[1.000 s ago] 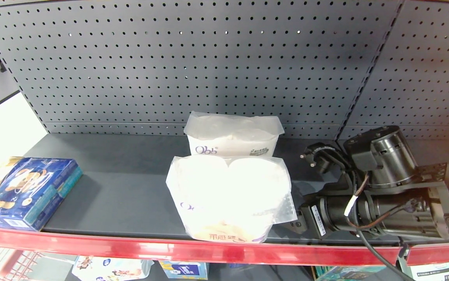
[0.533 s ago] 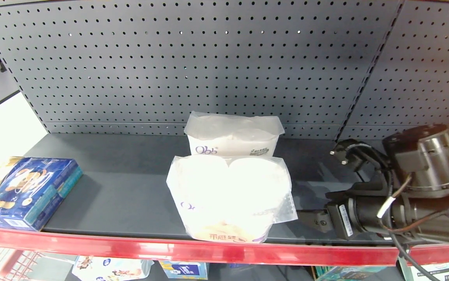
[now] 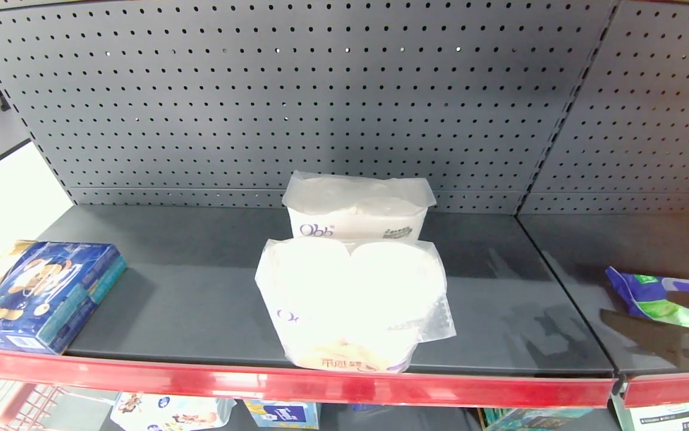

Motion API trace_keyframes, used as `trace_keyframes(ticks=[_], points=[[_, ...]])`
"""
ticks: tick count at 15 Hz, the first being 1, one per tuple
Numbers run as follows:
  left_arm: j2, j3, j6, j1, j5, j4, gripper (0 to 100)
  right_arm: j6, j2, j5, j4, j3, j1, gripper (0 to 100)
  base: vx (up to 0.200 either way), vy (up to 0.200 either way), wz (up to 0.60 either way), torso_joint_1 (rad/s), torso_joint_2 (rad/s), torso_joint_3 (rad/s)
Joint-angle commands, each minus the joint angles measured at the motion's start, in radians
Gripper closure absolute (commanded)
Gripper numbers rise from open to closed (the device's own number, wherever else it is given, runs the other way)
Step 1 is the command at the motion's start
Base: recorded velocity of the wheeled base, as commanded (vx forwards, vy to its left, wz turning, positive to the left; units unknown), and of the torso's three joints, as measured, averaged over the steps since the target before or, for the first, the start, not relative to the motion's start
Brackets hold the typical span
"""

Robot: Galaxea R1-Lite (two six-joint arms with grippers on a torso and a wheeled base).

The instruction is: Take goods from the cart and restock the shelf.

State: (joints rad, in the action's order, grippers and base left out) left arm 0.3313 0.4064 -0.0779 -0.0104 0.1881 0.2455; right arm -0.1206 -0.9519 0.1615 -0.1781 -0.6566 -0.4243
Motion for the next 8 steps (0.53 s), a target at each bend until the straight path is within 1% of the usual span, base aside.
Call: trace_keyframes(ticks=[1, 2, 3, 4, 5, 7, 8], points=[[0.003, -0.015, 0.0, -0.008, 0.011, 0.0, 0, 0.003, 0.288, 0.012, -0.169, 0.002, 0.128, 0, 0.0, 0.0, 0.0, 0.0, 0.0, 0.0], [0.002, -0.018, 0.0, -0.01, 0.014, 0.0, 0, 0.003, 0.32, 0.015, -0.208, -0.005, 0.145, 0, 0.0, 0.0, 0.0, 0.0, 0.0, 0.0], [-0.005, -0.027, 0.0, -0.011, 0.017, 0.0, 0, 0.003, 0.372, 0.023, -0.278, -0.011, 0.176, 0, 0.0, 0.0, 0.0, 0.0, 0.0, 0.0], [-0.011, -0.038, 0.0, -0.011, 0.017, 0.0, 0, 0.003, 0.449, 0.046, -0.382, -0.018, 0.236, 0, 0.0, 0.0, 0.0, 0.0, 0.0, 0.0], [-0.024, -0.047, 0.0, -0.011, 0.017, 0.0, 0, 0.003, 0.486, 0.064, -0.428, -0.017, 0.279, 0, 0.0, 0.0, 0.0, 0.0, 0.0, 0.0], [-0.063, -0.078, 0.0, -0.011, 0.019, 0.003, 0, 0.004, 0.547, 0.11, -0.509, -0.003, 0.403, 0, 0.0, 0.0, 0.0, 0.0, 0.0, 0.0], [-0.074, -0.084, 0.0, -0.011, 0.017, 0.005, 0, 0.003, 0.559, 0.113, -0.54, 0.005, 0.444, 0, 0.0, 0.0, 0.0, 0.0, 0.0, 0.0]])
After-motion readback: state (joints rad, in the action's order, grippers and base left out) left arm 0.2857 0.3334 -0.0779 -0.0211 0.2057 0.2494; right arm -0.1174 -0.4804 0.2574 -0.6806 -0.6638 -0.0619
